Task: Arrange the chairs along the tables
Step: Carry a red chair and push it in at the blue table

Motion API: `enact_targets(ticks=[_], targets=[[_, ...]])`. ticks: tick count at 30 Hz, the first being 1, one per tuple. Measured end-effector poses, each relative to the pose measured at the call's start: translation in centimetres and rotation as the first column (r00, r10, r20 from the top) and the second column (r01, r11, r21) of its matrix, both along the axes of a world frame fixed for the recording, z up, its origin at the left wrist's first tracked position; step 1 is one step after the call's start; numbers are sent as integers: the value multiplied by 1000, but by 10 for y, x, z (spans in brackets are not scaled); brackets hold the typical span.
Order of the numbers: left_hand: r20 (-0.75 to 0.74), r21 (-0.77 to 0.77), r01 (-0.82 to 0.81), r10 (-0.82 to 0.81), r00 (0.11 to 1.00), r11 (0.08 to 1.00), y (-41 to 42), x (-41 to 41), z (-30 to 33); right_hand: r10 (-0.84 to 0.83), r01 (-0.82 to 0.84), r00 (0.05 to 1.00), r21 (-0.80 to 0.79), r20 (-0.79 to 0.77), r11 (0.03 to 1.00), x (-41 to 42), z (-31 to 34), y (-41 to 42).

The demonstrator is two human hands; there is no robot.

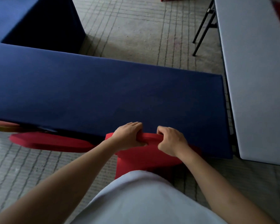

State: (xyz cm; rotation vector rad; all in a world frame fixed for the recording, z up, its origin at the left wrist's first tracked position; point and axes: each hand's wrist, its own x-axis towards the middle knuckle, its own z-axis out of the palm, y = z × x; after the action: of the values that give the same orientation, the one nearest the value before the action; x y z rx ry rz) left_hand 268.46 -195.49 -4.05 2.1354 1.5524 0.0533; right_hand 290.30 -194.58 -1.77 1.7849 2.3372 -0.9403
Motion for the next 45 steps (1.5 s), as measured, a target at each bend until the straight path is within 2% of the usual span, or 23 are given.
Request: enact_targets(ticks=[11,21,27,36,45], targets=[[20,21,86,-87,996,996,-51,-2,-14,8,-7,999,-12,44,1000,-1,-8,-56],[16,12,80,-80,997,997,-62,-2,-16,-63,65,997,-43,54,997,-4,-4,-76],[4,54,116,-116,993,992,-81,-8,-47,-27,29,998,-56,49,998,-5,-30,-100],[38,16,33,-33,999,999,-60,-19,-60,-15,16,999,-24,43,1000,-19,-45,-75],[-28,-36,48,-49,998,998,-57,-8,-77,-63,66,996,-44,68,997,-8,-71,-77]])
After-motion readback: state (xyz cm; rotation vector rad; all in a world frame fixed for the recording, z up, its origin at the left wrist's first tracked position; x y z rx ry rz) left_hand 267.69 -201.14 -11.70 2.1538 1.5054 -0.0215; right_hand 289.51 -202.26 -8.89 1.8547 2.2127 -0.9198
